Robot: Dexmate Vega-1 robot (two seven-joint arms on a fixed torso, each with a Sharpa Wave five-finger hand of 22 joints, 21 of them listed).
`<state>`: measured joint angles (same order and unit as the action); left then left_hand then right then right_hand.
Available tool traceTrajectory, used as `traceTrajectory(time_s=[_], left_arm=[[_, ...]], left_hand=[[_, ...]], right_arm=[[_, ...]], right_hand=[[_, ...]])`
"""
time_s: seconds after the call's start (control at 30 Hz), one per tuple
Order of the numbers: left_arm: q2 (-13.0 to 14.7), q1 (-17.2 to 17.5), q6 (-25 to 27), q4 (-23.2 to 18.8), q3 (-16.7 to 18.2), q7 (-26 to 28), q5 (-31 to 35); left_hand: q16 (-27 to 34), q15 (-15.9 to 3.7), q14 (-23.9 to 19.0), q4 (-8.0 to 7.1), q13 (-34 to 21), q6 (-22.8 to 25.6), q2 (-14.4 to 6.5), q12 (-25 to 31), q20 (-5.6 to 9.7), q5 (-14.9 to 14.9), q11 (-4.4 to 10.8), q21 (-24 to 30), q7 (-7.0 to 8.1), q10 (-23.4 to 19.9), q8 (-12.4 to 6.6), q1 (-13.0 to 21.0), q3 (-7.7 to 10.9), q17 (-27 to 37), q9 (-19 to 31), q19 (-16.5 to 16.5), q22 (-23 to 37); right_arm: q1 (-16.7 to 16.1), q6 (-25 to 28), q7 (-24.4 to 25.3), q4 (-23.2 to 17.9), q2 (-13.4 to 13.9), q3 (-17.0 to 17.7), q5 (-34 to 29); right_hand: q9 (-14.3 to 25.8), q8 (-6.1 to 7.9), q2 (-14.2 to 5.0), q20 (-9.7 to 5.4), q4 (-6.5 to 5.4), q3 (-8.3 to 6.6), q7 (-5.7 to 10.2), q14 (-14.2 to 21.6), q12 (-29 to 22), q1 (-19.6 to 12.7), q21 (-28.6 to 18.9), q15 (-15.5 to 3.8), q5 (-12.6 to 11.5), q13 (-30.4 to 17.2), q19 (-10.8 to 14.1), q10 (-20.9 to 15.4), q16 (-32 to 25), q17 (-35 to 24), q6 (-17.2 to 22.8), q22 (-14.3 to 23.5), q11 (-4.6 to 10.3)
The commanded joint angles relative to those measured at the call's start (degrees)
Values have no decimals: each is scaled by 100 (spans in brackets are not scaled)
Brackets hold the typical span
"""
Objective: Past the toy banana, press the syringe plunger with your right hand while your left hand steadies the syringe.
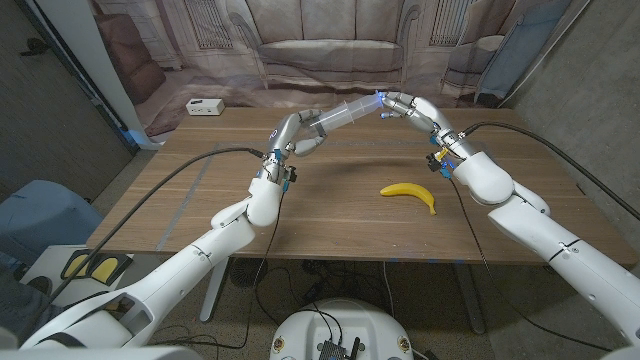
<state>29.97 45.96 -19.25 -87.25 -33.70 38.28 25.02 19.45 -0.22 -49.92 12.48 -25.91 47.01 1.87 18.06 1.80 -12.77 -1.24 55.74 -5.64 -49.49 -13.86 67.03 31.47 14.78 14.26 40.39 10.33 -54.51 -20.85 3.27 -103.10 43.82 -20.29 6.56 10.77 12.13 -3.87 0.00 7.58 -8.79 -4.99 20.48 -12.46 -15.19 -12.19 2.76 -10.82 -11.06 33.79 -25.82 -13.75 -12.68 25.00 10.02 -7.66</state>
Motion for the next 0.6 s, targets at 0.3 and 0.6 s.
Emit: traceTrajectory(time_s=[0.3,0.6], left_arm=[[-14,-27,-79,-11,-7,-24,8],[-46,-59,-153,15,-27,-27,23]], left_hand=[[33,-797,-673,-255,-30,700,-929,-39,-7,-47,421,55,309,-475,-5,908,281,23,15,-12,-3],[30,-801,-670,-255,-40,703,-928,-47,-6,-49,415,73,305,-478,3,906,286,24,16,-22,-5]], right_arm=[[-93,107,-50,-180,78,-7,-60],[-40,140,-138,-167,70,-71,-42]], right_hand=[[19,17,10,23,-33,-22,15,31,-18,14,-6,34,16,-27,5,-44,-26,-37,82,6,-41],[19,11,6,31,-33,-24,6,33,-14,11,-2,37,16,-28,7,-53,-26,-45,84,7,-44]])
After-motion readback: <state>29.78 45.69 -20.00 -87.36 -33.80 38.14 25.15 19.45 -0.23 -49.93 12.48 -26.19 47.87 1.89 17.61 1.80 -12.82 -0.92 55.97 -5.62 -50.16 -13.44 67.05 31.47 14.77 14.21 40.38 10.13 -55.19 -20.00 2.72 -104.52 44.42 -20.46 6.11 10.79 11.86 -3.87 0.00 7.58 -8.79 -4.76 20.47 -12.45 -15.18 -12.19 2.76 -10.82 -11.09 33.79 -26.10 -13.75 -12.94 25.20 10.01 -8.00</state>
